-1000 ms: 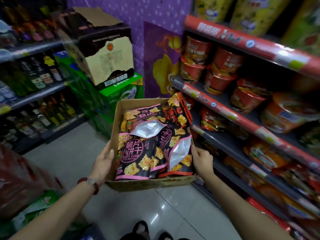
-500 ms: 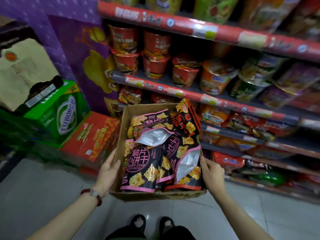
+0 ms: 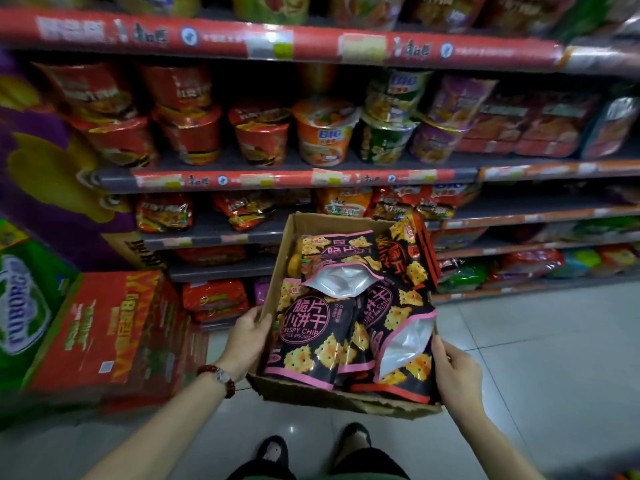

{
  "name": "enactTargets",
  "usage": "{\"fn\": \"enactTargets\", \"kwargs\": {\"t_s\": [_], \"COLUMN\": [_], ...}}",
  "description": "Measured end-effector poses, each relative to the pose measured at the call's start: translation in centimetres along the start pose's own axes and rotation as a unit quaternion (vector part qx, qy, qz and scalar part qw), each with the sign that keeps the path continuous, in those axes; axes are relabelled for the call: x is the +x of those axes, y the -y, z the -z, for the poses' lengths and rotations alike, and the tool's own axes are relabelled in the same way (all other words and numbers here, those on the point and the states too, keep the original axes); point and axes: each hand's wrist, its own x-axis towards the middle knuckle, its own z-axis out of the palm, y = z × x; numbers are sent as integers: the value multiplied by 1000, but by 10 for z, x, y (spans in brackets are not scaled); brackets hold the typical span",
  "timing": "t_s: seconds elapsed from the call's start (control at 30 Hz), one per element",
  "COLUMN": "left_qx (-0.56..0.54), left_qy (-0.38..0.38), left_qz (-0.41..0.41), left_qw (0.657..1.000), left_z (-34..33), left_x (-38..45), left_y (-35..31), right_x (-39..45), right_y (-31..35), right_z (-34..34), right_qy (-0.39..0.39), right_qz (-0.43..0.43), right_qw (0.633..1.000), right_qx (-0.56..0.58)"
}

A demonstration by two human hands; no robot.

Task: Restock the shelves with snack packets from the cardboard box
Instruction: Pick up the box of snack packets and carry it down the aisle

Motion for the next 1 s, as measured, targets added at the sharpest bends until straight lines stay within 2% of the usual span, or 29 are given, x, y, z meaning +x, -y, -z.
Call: {"fn": "enactTargets", "kwargs": {"t_s": [0.43, 0.77, 1.0], "left_qx": [18, 66, 134], "left_qy": [42, 128, 205], "left_qz": [-49, -84, -143], "left_qw": [998, 986, 959], "left_z": [-124, -215, -280], "left_x": [21, 48, 72], "left_y": [-57, -114, -157], "right_x": [62, 78, 80], "right_y": [-53, -105, -129], "right_z": [88, 146, 167], "right_qy": [-39, -131, -199], "right_qz": [-50, -113, -173], "right_qw": [998, 982, 962], "right_qx": [23, 71, 75]}}
